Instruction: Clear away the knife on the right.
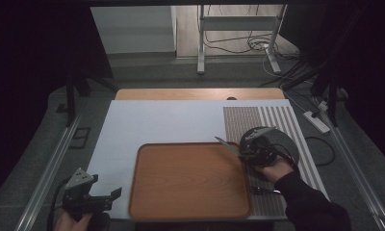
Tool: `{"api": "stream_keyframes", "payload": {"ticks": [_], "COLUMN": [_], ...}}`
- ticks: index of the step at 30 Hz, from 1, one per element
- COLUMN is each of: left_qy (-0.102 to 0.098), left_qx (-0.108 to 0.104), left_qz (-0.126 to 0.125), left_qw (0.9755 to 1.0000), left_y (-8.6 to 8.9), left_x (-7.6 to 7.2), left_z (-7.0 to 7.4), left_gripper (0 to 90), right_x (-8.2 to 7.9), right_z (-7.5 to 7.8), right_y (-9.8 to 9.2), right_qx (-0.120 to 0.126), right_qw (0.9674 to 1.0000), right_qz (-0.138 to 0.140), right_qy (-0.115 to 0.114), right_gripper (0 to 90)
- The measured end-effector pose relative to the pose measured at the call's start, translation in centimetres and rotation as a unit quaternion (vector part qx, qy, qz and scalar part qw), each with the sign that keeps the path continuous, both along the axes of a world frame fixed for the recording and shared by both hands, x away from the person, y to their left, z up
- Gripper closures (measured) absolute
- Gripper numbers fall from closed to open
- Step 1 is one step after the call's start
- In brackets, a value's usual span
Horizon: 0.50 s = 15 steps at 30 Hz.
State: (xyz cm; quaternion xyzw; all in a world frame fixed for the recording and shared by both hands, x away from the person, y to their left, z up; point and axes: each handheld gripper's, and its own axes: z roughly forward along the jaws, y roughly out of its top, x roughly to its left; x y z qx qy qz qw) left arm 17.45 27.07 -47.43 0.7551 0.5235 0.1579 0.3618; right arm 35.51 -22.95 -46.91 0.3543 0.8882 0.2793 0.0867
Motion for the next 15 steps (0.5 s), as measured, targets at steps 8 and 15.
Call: {"api": "stream_keyframes", "payload": {"ticks": [8, 15], "left_qy": [0.000, 0.001], "left_qx": [0.001, 0.002], "left_qz": [0.001, 0.001], "left_qw": [1.0000, 1.0000], "left_y": [0.0, -0.1], "left_x": [0.0, 0.0], "left_z": [0.0, 0.0], "left_gripper": [3.1, 3.2], "right_x": [-1.5, -2.3], "right_z": [-0.5, -1.0], "right_y": [1.8, 3.4], "right_qx": [-0.002, -0.007], "right_qw": [0.9997, 0.9991], "right_qz": [0.022, 0.037], "right_qy": [0.008, 0.017], "right_gripper": [77.0, 77.0]}}
